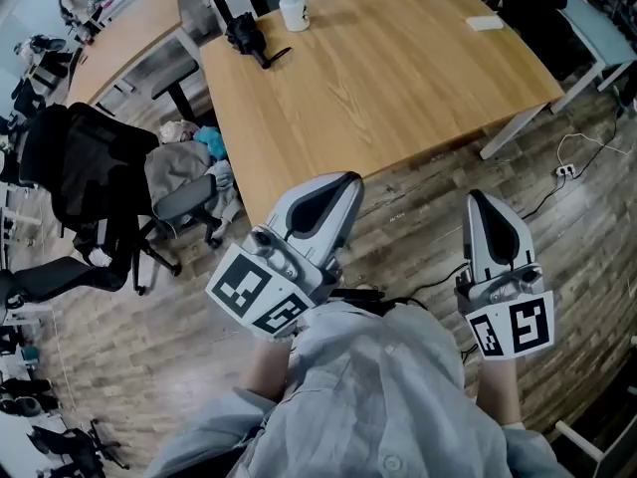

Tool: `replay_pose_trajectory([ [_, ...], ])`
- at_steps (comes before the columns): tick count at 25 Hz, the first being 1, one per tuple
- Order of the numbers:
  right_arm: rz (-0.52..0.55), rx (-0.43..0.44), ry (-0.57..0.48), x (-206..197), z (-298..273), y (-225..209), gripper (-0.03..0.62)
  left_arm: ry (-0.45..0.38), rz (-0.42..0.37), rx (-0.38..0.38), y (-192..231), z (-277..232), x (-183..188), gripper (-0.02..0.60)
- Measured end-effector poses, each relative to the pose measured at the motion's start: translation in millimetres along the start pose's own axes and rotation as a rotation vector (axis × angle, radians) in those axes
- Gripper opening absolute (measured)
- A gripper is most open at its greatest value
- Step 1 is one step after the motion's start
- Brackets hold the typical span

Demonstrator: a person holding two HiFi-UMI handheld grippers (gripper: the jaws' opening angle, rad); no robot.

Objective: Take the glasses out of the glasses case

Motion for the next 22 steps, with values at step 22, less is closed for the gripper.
replay_pose_trajectory([
  [22,-0.004,-0.245,0.008,0.8,64.9,-97.9,0.002,0.069,0.028,-0.168,-42.9,-94.8,-29.8,0.005],
])
Point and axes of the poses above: the fingertips, and each gripper's own axes: z backward along the fingers, y to its left, x out of its top, the point moved 6 cm from there along z, backward along the fingers, and after that the axes turned 3 degrees about -z, right-handed, at the moved point
